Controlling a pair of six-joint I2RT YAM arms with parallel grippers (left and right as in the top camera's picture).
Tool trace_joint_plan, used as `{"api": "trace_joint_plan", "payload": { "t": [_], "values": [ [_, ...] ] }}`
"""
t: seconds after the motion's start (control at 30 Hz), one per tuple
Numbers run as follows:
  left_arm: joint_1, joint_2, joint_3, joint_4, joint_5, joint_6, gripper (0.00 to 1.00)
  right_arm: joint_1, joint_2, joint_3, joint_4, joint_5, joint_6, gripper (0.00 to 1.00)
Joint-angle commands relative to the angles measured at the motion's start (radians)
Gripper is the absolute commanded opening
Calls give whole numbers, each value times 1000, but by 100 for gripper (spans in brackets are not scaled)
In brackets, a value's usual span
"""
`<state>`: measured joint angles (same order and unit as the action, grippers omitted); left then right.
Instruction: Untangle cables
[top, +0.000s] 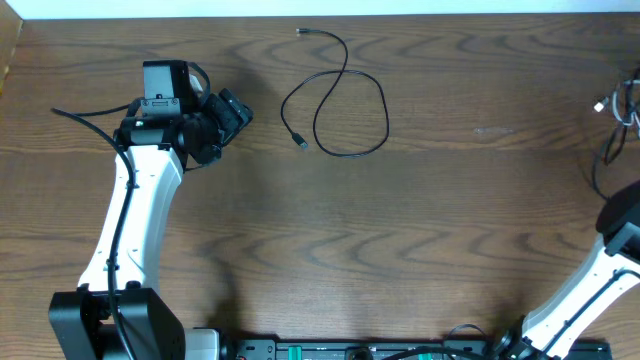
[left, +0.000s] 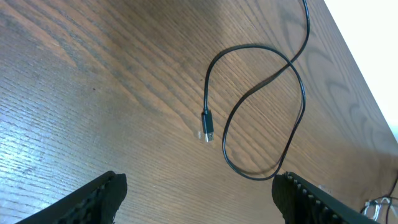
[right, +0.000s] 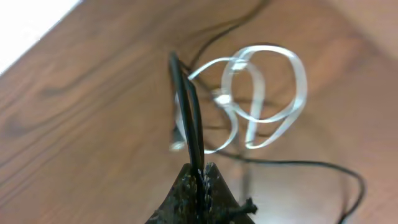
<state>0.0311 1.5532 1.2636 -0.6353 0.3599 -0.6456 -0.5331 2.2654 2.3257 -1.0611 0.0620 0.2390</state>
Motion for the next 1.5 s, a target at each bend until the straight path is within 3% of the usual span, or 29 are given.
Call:
{"api": "trace_joint_plan", "payload": {
  "t": [0.0,0.07,0.1,0.13,0.3,0.47,0.63,0.87,1.03,1.17,1.27,1.37,1.4,1.47],
  "values": [
    [0,11,5,0,-14,24,80,-24,33,-18,1,75,45,16],
    [0,11,5,0,-13,24,80,-29,38,-18,-2,35,45,82],
    [0,11,5,0,-13,24,80,-29,38,-18,-2,20,45,97],
    [0,11,5,0,-13,24,80,-24,36,-17,-2,8,46,99],
    [0,11,5,-1,-13,24,80,37,24,22,-35,-26,38,99],
    [0,11,5,-1,-14,24,80,147,18,59,-59,-173,-90,99],
    [0,11,3,-9,-14,25,81,332,24,44,11,-286,-237,99],
    [0,11,3,-9,-14,25,80,562,30,40,-33,-290,-266,99],
    [0,11,3,-9,-14,25,81,707,30,12,-108,-290,-183,99],
    [0,11,3,-10,-14,25,82,787,30,-60,-132,-289,-105,84],
    [0,11,3,-13,-14,25,89,827,30,-136,-122,-265,-27,73],
    [0,11,3,-13,-14,25,90,863,30,-228,-84,-208,49,67],
    [0,11,3,-13,-14,25,98,886,30,-279,-58,-159,100,66],
    [0,11,3,-12,-14,25,99,904,30,-316,-35,-131,121,67]
  ]
}}
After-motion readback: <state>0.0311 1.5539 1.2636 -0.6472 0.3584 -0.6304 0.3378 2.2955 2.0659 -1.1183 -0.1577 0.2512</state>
